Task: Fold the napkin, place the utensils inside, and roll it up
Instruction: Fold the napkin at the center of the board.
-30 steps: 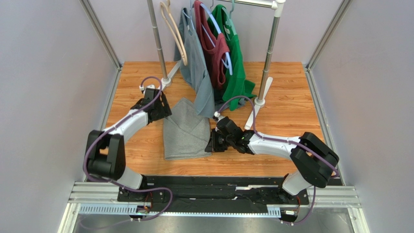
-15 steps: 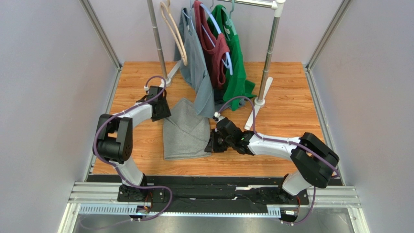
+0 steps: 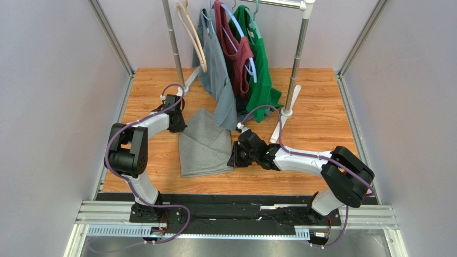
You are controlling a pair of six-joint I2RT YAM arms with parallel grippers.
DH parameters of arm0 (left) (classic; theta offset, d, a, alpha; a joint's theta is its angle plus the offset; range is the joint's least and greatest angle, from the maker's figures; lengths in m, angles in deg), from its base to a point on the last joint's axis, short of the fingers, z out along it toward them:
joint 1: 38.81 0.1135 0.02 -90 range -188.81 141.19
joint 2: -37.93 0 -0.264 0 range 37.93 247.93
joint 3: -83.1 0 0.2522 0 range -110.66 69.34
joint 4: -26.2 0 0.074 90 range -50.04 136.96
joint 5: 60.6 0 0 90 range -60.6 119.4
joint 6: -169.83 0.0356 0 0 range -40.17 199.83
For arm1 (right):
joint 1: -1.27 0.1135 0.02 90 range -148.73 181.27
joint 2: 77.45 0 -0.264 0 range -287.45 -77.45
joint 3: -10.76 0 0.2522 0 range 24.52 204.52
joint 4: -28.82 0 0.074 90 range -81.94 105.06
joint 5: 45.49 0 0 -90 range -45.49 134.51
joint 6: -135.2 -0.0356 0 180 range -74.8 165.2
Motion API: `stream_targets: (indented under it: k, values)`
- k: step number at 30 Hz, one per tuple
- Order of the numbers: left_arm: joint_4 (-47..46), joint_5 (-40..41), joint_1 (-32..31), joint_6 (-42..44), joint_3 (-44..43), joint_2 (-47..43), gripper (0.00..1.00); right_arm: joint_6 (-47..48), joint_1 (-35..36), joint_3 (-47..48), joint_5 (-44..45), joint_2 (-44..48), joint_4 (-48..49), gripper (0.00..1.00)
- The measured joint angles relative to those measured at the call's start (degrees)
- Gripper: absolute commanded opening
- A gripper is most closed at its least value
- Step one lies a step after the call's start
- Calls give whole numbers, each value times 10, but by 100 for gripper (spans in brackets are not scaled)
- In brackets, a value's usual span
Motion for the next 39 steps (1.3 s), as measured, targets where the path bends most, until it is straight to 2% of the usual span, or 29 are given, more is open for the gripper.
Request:
stream_targets:
  k: [10, 13, 14, 16, 17, 19, 20, 23, 27, 30, 35, 39]
  values:
    - [15, -7, 0, 4, -26, 21, 0, 3, 0, 0, 2, 0, 0, 4]
    - [15, -10, 0, 4, -26, 21, 0, 0, 0, -2, 0, 0, 0, 6]
    - [15, -12, 0, 4, -26, 21, 1, -1, 0, -3, -2, 0, 0, 12]
    - [14, -15, 0, 4, -26, 21, 8, -3, 0, -5, -4, 0, 0, 23]
    - [14, -16, 0, 4, -26, 21, 18, -3, 0, -5, -6, 0, 0, 33]
    - [14, -18, 0, 3, -26, 21, 27, -4, 0, -5, -9, 3, -6, 41]
    - [14, -19, 0, 5, -26, 21, 42, -3, 1, -6, -9, 9, -14, 46]
    - [17, -19, 0, 5, -27, 21, 64, 0, 1, -9, -6, 50, -42, 54]
    - [29, -19, 0, 6, -32, 16, 81, 12, -1, -9, 6, 110, -68, 59]
    - [37, -17, 0, 5, -36, 0, 82, 24, -10, 2, 8, 115, -77, 63]
    - [42, -10, 0, 3, -32, -39, 83, 36, -33, 23, 6, 57, -76, 67]
    - [34, -9, 0, -5, 16, -107, 83, 37, -37, 25, -4, 16, -70, 67]
